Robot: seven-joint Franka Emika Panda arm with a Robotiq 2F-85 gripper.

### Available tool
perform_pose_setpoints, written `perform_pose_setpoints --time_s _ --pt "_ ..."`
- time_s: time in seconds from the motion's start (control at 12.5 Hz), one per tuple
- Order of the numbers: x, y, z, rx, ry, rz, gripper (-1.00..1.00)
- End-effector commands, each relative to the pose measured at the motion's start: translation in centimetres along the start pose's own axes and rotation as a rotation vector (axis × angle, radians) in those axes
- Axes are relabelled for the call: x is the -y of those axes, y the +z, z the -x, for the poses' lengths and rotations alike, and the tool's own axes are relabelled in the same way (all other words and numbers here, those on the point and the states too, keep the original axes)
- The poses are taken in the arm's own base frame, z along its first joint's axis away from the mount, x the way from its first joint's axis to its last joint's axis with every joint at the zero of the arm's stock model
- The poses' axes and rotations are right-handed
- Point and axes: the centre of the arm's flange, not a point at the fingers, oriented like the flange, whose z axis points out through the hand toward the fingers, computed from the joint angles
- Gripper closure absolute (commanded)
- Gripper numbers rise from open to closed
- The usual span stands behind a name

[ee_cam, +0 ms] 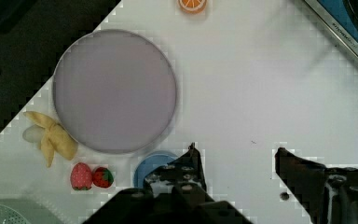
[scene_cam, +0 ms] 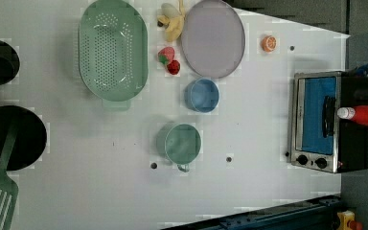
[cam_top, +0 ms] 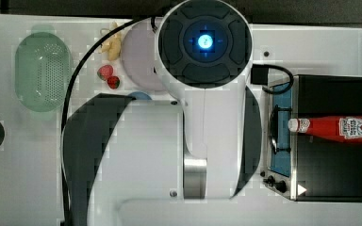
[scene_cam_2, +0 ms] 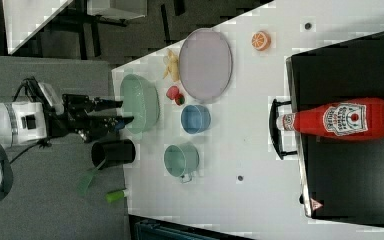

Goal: Pick Ketchup from oven and place it on table.

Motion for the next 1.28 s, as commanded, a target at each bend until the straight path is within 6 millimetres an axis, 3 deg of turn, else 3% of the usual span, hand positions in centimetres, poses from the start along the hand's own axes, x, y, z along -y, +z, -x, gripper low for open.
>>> perform_pose_setpoints --time_s 0.08,0.24,0.56,0.88,1.28 --pt "-9.3 -7.3 3.3 0.028 0.069 -0.019 -0.6" --pt "-9.4 -7.3 3.2 0.028 0.07 -0.019 -1.0" --pt "-10.9 -6.5 0.9 0.036 0.121 -0.024 -1.0" --pt "-15.2 -3.9 -5.3 0.034 0.261 -0.04 -1.0" --pt "-21.5 1.1 -13.2 -0.012 0.446 -0.045 -1.0"
